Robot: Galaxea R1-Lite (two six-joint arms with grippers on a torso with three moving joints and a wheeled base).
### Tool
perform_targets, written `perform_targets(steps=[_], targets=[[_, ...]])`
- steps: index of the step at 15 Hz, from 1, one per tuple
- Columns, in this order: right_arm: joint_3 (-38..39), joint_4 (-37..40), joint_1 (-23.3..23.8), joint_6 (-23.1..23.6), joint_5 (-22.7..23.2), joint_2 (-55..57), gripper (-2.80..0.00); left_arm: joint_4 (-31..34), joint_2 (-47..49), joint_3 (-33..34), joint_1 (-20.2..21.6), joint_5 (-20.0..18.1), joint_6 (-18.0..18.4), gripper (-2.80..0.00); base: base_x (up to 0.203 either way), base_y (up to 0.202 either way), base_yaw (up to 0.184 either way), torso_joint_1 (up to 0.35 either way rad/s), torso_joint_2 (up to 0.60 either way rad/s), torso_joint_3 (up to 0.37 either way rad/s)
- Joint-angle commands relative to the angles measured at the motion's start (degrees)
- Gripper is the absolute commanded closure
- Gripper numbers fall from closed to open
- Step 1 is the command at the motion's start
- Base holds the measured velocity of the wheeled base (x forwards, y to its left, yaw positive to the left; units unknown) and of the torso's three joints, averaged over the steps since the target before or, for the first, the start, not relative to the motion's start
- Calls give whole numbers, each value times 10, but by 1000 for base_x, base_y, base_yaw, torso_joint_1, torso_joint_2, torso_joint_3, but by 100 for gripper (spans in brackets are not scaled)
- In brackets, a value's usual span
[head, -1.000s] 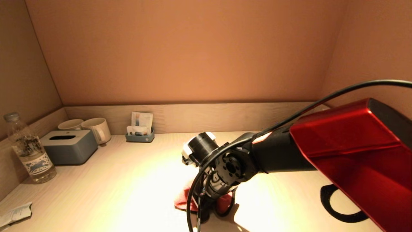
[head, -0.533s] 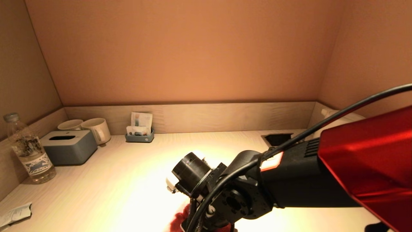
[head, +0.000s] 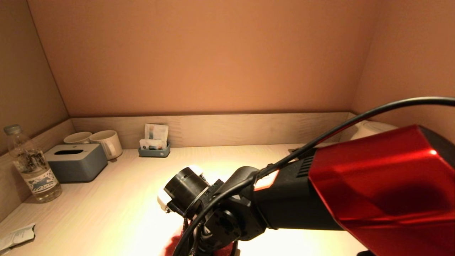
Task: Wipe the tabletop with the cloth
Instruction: Sweep the stains on the table
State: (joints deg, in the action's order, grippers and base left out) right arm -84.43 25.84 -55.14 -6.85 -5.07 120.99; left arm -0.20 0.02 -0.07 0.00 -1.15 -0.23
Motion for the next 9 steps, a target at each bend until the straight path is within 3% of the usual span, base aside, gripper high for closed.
perform_targets(steps=[1,6,9], targets=[[-22,0,6,-1,-2,34,0,-1,0,1,0,0,0,0,0,0,0,0,0,0],[-33,-2,55,-1,-2,54,0,0,1,0,0,0,0,0,0,0,0,0,0,0],[-35,-1,115,-2,-2,56,0,0,1,1,0,0,0,0,0,0,0,0,0,0]])
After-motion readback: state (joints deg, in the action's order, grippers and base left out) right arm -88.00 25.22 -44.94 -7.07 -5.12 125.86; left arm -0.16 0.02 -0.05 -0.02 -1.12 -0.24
